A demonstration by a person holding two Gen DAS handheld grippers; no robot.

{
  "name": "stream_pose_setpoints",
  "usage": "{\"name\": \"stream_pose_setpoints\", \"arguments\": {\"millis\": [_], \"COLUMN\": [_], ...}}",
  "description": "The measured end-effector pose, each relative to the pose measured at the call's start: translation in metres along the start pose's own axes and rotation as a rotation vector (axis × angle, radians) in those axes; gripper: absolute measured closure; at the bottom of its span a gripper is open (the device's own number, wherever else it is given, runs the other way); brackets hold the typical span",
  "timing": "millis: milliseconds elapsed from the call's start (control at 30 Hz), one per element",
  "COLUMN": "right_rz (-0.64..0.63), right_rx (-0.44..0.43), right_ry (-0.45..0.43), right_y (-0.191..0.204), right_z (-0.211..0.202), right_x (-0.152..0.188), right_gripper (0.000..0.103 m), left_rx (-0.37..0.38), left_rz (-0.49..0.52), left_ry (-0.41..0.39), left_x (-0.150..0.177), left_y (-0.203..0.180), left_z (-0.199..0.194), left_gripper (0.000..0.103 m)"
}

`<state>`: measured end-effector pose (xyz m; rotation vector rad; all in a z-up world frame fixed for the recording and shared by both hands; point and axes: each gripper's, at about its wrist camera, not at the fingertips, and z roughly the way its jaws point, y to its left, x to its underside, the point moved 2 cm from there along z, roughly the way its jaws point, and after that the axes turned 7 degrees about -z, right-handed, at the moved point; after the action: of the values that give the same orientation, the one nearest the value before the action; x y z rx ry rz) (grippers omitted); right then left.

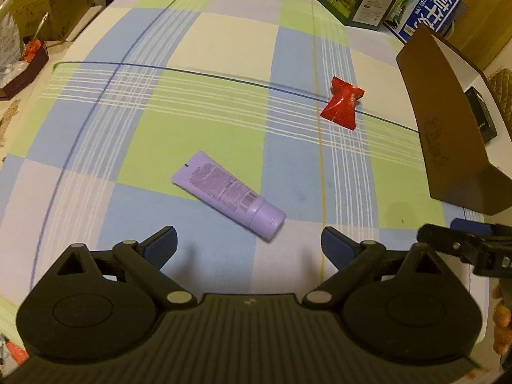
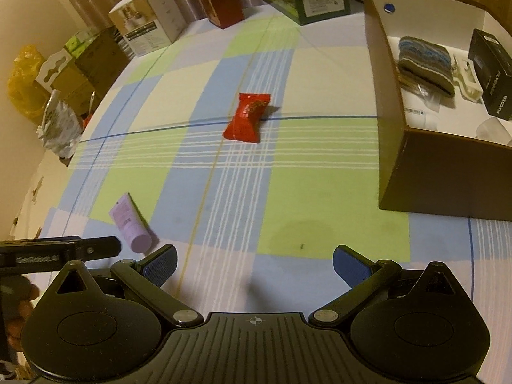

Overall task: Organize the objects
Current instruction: 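Move the left tool toward the purple tube while the right tool approaches the red candy, then grasp the purple tube with the left tool while the right tool grasps the red candy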

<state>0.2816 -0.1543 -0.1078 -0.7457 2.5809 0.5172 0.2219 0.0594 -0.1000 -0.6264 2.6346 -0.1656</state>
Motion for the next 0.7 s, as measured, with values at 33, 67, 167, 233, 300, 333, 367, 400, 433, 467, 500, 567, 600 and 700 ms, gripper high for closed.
{"name": "stream_pose_setpoints", "arguments": {"millis": [33,67,167,233,300,333,367,400,433,467,500,567,600,700], "right_rz": [0.004,0.008,0.020,0.025,0.029,0.031,0.032,0.033,0.032,0.030,0.028,0.021,0.016,0.009], "right_rx": [0.002,0.004,0.007,0.010,0.010,0.009,0.005,0.001,-0.004,-0.008,-0.012,-0.021,-0.025,-0.033], "right_ry": [0.001,0.002,0.005,0.007,0.011,0.013,0.016,0.019,0.021,0.025,0.029,0.036,0.040,0.050], "right_y": [-0.001,-0.003,-0.007,-0.009,-0.011,-0.012,-0.012,-0.011,-0.010,-0.009,-0.008,-0.005,-0.004,-0.001], "right_z": [0.000,0.001,0.001,0.002,0.004,0.004,0.006,0.008,0.009,0.010,0.012,0.016,0.018,0.023], "right_x": [0.000,-0.001,-0.001,-0.002,-0.002,-0.003,-0.003,-0.003,-0.003,-0.003,-0.003,-0.003,-0.003,-0.004], "right_gripper": [0.002,0.002,0.002,0.002,0.002,0.002,0.002,0.002,0.002,0.002,0.002,0.002,0.002,0.002], "left_rx": [0.004,0.007,0.019,0.014,0.001,-0.008,-0.015,-0.019,-0.023,-0.032,-0.043,-0.061,-0.064,-0.065], "left_rz": [-0.006,-0.015,-0.056,-0.084,-0.085,-0.077,-0.067,-0.058,-0.047,-0.027,-0.003,0.048,0.068,0.119], "left_ry": [0.006,0.012,0.038,0.052,0.053,0.054,0.054,0.053,0.053,0.044,0.035,0.015,0.009,0.000], "left_x": [-0.002,-0.003,-0.007,-0.011,-0.014,-0.016,-0.017,-0.018,-0.019,-0.020,-0.021,-0.021,-0.021,-0.020], "left_y": [0.000,0.000,0.004,0.006,0.005,0.004,0.003,0.002,0.001,0.000,-0.003,-0.003,-0.002,0.004], "left_z": [0.005,0.011,0.027,0.037,0.045,0.049,0.052,0.054,0.057,0.058,0.059,0.058,0.058,0.056], "left_gripper": [0.011,0.012,0.016,0.019,0.022,0.024,0.025,0.025,0.030,0.034,0.037,0.054,0.057,0.073]}}
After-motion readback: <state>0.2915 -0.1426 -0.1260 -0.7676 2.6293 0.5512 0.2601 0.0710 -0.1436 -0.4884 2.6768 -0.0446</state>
